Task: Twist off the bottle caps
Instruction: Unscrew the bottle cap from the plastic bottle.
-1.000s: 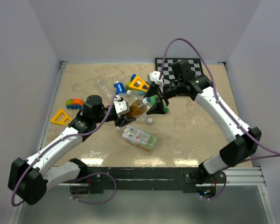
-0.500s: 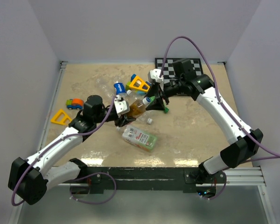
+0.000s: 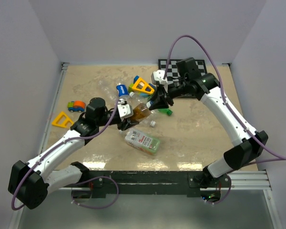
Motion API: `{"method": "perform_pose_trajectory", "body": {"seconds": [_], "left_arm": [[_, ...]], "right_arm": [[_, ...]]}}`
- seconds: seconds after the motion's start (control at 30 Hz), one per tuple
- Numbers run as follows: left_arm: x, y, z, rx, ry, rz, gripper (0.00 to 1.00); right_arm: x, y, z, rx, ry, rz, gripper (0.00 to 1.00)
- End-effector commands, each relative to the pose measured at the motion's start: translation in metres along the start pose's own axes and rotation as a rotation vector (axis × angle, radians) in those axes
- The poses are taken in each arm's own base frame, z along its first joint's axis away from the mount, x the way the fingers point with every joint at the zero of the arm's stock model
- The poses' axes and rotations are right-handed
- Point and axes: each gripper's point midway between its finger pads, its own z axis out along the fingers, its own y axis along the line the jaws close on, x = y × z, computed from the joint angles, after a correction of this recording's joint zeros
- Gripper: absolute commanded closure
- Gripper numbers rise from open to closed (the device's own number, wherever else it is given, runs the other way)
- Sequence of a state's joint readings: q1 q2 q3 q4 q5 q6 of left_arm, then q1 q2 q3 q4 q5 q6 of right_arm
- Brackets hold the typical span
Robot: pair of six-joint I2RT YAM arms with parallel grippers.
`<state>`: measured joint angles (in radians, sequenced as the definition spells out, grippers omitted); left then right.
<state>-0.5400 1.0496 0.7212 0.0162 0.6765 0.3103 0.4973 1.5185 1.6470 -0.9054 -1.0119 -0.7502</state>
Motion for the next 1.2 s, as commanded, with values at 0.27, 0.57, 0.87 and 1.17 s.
{"method": "perform_pose_trajectory", "body": {"seconds": [0.27,0.57,0.87,1.17], "left_arm": [[-0.002,-0.019,-0.005,0.081,-0.071,0.156,1.00],[-0.002,-0.019,-0.010,0.056,-0.077,0.195,1.00],[0.002,-0.014,-0.011,0.023,-0.064,0.186,1.00],[-0.006,0.015,-0.016,-0.134,-0.040,0.156,1.00]], "right_arm": [[0.007,0.025,0.010,-0.088,0.205,-0.542,1.00],[-0.013,0.020,0.002,-0.070,0.192,-0.750,1.00],[-0.057,0.025,-0.007,0.067,0.029,-0.435,0.17],[-0.058,-0.012,-0.077,0.405,-0.192,-0.052,0.02]]}}
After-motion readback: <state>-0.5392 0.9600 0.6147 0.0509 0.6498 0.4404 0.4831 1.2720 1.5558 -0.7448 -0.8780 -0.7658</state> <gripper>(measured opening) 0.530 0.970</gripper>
